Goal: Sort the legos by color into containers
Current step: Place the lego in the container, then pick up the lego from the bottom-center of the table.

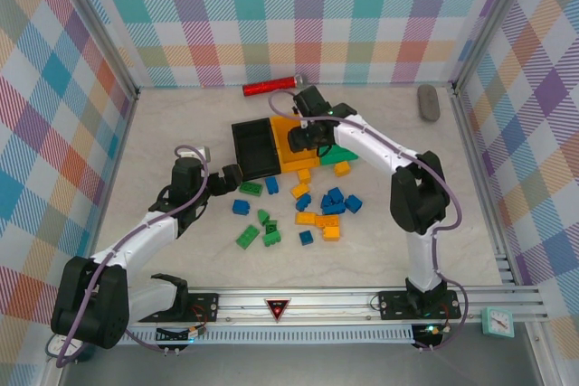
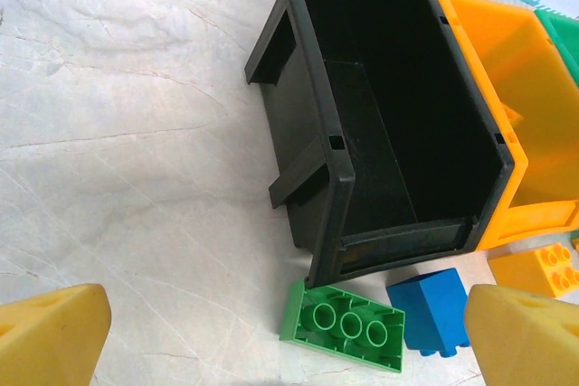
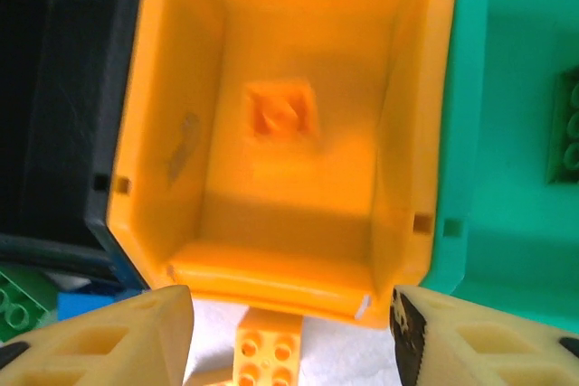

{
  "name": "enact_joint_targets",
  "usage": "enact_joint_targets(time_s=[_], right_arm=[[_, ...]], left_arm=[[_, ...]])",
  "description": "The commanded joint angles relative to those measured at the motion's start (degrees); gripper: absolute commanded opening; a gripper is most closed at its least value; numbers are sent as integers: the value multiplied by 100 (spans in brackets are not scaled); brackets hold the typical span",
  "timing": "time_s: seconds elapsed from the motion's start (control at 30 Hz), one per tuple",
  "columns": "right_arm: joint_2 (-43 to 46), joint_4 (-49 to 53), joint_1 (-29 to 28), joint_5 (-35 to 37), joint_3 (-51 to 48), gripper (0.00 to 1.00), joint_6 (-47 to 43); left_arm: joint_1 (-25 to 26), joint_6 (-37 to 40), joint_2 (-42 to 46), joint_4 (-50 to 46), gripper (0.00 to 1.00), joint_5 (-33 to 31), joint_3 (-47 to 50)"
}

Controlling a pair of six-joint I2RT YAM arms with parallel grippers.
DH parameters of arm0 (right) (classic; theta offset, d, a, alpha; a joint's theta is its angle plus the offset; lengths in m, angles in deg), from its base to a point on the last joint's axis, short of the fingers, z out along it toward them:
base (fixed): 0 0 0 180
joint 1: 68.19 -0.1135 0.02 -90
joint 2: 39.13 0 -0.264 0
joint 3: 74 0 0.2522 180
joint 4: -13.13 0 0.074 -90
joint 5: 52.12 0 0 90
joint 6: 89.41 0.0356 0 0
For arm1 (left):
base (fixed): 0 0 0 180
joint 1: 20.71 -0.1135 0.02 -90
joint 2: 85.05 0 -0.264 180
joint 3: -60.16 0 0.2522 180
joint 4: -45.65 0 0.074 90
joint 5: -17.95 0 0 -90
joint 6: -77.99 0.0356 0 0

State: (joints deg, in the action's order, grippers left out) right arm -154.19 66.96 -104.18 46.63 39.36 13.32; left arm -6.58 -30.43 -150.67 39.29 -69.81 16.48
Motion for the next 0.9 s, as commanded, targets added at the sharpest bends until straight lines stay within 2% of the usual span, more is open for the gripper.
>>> enact_joint_targets(time_s=[0.0, 0.1, 0.2, 0.3, 0.5, 0.67, 0.87], right_arm=[[460, 138, -230, -130, -647, 59, -60], [851, -13, -539, -351, -1300, 59, -44], [1054, 231, -1019, -295, -1531, 59, 182], [1214, 85, -1536, -492, -1875, 59, 467], [853, -331, -2282, -954, -1946, 59, 907], [227, -378, -2447, -860, -1594, 61, 1036], [-92, -474, -2437, -345, -1375, 64, 875]], left_arm=[[20, 27, 1, -74, 100, 42, -137], [20, 16, -125, 23, 100, 152, -129], [20, 25, -225, -93, 100, 20, -211], [20, -6, -249, -25, 100, 170, -203], [20, -55, -351, -97, 100, 72, -257], [20, -129, -241, -109, 100, -120, -195], [11, -294, -7, -502, 100, -937, -202]])
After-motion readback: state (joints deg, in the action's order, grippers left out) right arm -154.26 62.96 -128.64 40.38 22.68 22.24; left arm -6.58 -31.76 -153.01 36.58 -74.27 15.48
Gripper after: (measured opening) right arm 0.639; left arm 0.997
